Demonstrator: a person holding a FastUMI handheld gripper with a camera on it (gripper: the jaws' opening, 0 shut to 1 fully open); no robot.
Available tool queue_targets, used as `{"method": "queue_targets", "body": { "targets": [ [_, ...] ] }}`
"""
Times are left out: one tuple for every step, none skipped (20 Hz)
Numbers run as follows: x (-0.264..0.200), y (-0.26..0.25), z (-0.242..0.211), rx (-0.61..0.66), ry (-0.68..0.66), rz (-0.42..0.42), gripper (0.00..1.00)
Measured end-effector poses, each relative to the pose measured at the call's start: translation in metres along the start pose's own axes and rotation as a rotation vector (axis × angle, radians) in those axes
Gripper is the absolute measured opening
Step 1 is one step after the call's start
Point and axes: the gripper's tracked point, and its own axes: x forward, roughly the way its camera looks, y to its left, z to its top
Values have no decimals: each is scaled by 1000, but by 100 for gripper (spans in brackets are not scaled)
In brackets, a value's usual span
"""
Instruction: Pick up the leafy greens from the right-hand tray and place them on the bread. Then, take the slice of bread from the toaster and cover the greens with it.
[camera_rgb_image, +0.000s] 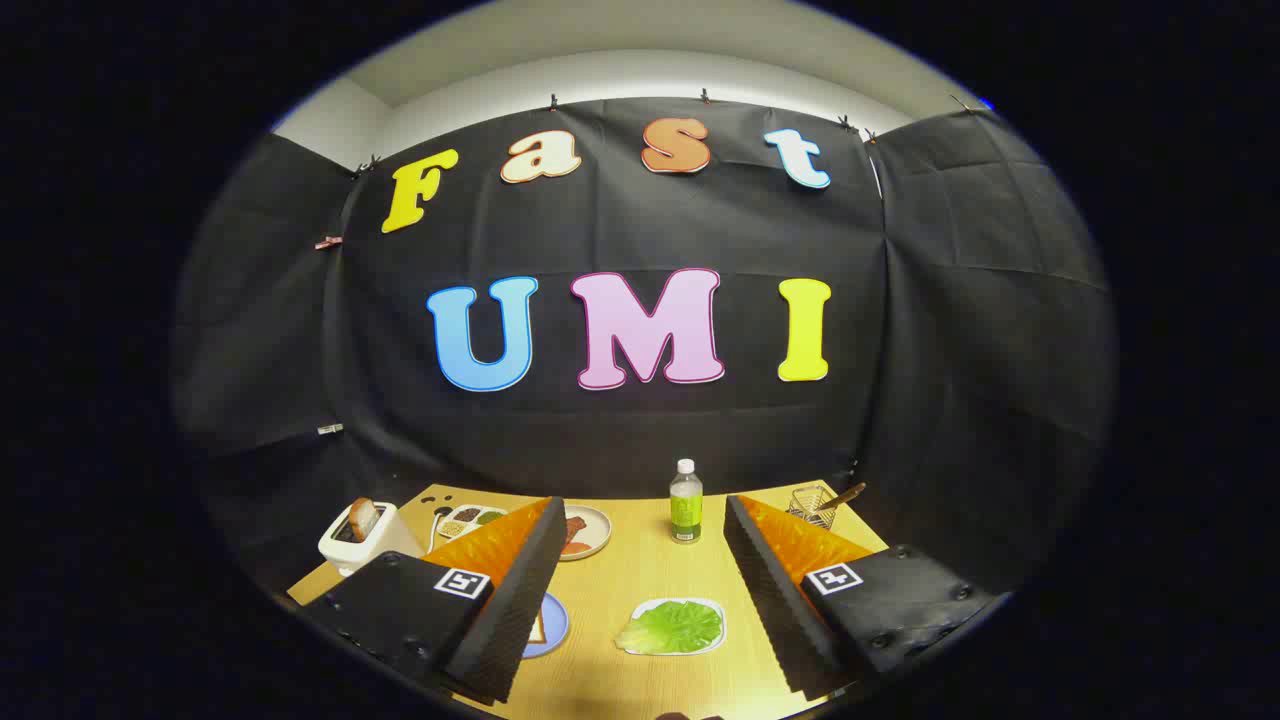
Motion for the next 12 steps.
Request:
{"method": "queue_targets", "body": {
  "targets": [
    [0,4,-1,-15,0,-8,99],
    [0,7,-1,-25,3,-15,98],
    [-2,12,-2,-32,6,-21,98],
    [-3,16,-3,-36,9,-28,99],
    [-3,21,-5,-40,16,-30,99],
    [-5,26,-7,-46,22,-26,99],
    [-6,31,-8,-53,25,-19,99],
    [-8,35,-10,-63,24,-10,99],
    [-8,37,-10,-69,23,-5,99],
    [-7,38,-12,-66,26,3,99],
    [-7,38,-14,-57,33,8,99],
    [-6,39,-17,-50,38,14,98]
  ]
}}
